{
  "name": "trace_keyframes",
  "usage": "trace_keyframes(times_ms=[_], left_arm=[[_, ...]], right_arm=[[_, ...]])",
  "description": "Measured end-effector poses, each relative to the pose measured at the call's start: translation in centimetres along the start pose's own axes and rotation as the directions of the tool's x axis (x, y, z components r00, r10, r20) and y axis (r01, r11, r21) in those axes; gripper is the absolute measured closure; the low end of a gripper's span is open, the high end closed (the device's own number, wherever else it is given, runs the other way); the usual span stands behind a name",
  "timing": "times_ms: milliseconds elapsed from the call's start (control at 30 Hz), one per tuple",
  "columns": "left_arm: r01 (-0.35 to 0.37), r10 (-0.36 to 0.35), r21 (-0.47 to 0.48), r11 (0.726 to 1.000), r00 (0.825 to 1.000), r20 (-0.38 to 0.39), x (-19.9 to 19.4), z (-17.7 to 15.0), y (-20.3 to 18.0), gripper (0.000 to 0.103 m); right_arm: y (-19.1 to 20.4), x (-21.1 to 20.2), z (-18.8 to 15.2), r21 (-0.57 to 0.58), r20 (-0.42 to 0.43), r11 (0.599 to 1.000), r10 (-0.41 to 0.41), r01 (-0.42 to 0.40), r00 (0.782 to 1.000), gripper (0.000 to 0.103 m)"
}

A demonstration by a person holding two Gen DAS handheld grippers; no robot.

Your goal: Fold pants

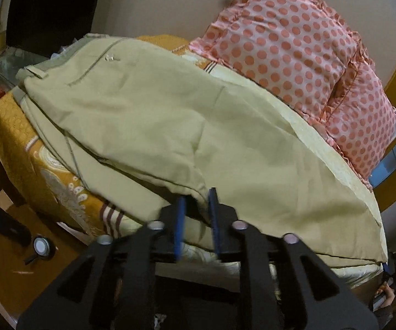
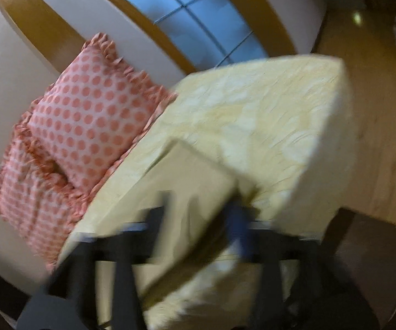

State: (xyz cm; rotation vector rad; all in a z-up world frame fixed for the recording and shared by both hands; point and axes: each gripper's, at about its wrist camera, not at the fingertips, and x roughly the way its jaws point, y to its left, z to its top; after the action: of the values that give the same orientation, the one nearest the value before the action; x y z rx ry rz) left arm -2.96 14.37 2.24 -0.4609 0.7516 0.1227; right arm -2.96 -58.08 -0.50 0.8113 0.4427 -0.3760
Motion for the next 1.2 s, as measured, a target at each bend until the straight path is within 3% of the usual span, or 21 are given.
trace_keyframes(times_ms=[33, 100, 233, 300, 333, 433, 467, 567, 700, 767, 833, 867, 900, 967, 1000, 1033, 1067, 1100, 1133, 1200], left_arm=[[-0.007, 0.007, 0.009, 1.0, 1.0, 0.018, -0.3, -0.1, -0.1, 0.056], [-0.024, 0.023, 0.031, 0.999, 0.998, 0.05, -0.9, -0.3, -0.3, 0.046], [-0.041, 0.036, 0.045, 0.998, 0.995, 0.088, -1.8, -0.5, -0.1, 0.042], [-0.038, 0.035, 0.029, 0.999, 0.994, 0.108, -2.4, -0.5, 0.4, 0.041], [-0.04, 0.037, 0.021, 0.999, 0.992, 0.119, -2.6, -0.4, 0.7, 0.04], [-0.041, 0.043, -0.011, 0.999, 0.986, 0.16, -3.5, 0.0, 1.6, 0.037], [-0.046, 0.048, -0.02, 0.999, 0.984, 0.17, -3.6, 0.1, 2.0, 0.036], [-0.062, 0.07, -0.047, 0.997, 0.981, 0.183, -3.7, 0.8, 3.5, 0.031], [-0.011, 0.032, -0.115, 0.993, 0.983, 0.18, -3.6, 1.5, 5.8, 0.022], [0.018, 0.01, -0.154, 0.988, 0.984, 0.179, -3.5, 1.8, 6.9, 0.019], [0.035, -0.002, -0.18, 0.983, 0.984, 0.179, -3.3, 1.9, 7.6, 0.016], [0.044, -0.009, -0.193, 0.98, 0.984, 0.18, -3.3, 2.0, 8.0, 0.015], [0.056, -0.018, -0.204, 0.977, 0.983, 0.181, -3.2, 2.1, 8.3, 0.013], [0.088, -0.045, -0.231, 0.969, 0.982, 0.183, -3.0, 2.2, 9.0, 0.012], [0.098, -0.055, -0.24, 0.966, 0.982, 0.181, -2.9, 2.4, 9.2, 0.01], [0.108, -0.062, -0.257, 0.96, 0.982, 0.18, -2.7, 2.5, 9.6, 0.01], [0.117, -0.069, -0.269, 0.956, 0.981, 0.18, -2.6, 2.6, 10.0, 0.01], [0.121, -0.072, -0.285, 0.951, 0.982, 0.177, -2.4, 2.8, 10.4, 0.01], [0.116, -0.066, -0.293, 0.949, 0.982, 0.174, -2.3, 3.1, 10.7, 0.01], [0.1, -0.046, -0.309, 0.946, 0.983, 0.175, -2.2, 3.5, 11.4, 0.01]], right_arm=[[-0.1, -0.3, -0.1, -0.022, 0.025, 0.999, -0.022, 0.023, 0.999, 0.038], [-0.3, 0.1, -0.3, -0.055, 0.032, 0.997, -0.059, 0.061, 0.998, 0.038], [0.2, 0.8, -1.5, -0.114, 0.039, 0.992, -0.056, 0.06, 0.998, 0.043], [0.9, 1.1, -2.4, -0.142, 0.029, 0.99, -0.019, 0.023, 0.999, 0.054], [1.2, 1.4, -2.9, -0.154, 0.006, 0.988, 0.009, -0.008, 1.0, 0.069], [2.8, 2.0, -4.5, -0.222, 0.006, 0.975, 0.031, -0.029, 1.0, 0.081], [3.1, 2.1, -4.6, -0.237, 0.014, 0.971, 0.036, -0.031, 0.999, 0.099], [4.2, 2.4, -3.7, -0.243, 0.024, 0.968, 0.077, -0.069, 0.997, 0.099], [11.8, 1.8, -3.0, -0.371, -0.005, 0.901, 0.238, -0.223, 0.971, 0.099], [16.9, 1.6, -4.1, -0.428, -0.066, 0.835, 0.352, -0.345, 0.934, 0.099], [22.6, 1.3, -6.8, -0.46, -0.182, 0.732, 0.477, -0.503, 0.86, 0.099], [25.8, 1.2, -9.0, -0.47, -0.265, 0.66, 0.528, -0.586, 0.807, 0.099], [27.5, 1.1, -10.7, -0.473, -0.318, 0.615, 0.548, -0.631, 0.774, 0.099], [31.8, 1.3, -16.1, -0.461, -0.485, 0.498, 0.552, -0.735, 0.678, 0.099], [33.7, 1.6, -19.4, -0.463, -0.582, 0.445, 0.5, -0.767, 0.641, 0.097], [35.4, 2.2, -23.7, -0.476, -0.695, 0.381, 0.389, -0.793, 0.605, 0.093], [36.1, 2.6, -26.4, -0.481, -0.754, 0.345, 0.305, -0.806, 0.581, 0.079], [36.4, 2.8, -28.8, -0.488, -0.795, 0.318, 0.223, -0.813, 0.564, 0.056], [36.2, 2.8, -30.4, -0.496, -0.811, 0.304, 0.171, -0.813, 0.559, 0.048], [35.6, 1.2, -30.8, -0.507, -0.798, 0.259, 0.22, -0.822, 0.561, 0.012]])
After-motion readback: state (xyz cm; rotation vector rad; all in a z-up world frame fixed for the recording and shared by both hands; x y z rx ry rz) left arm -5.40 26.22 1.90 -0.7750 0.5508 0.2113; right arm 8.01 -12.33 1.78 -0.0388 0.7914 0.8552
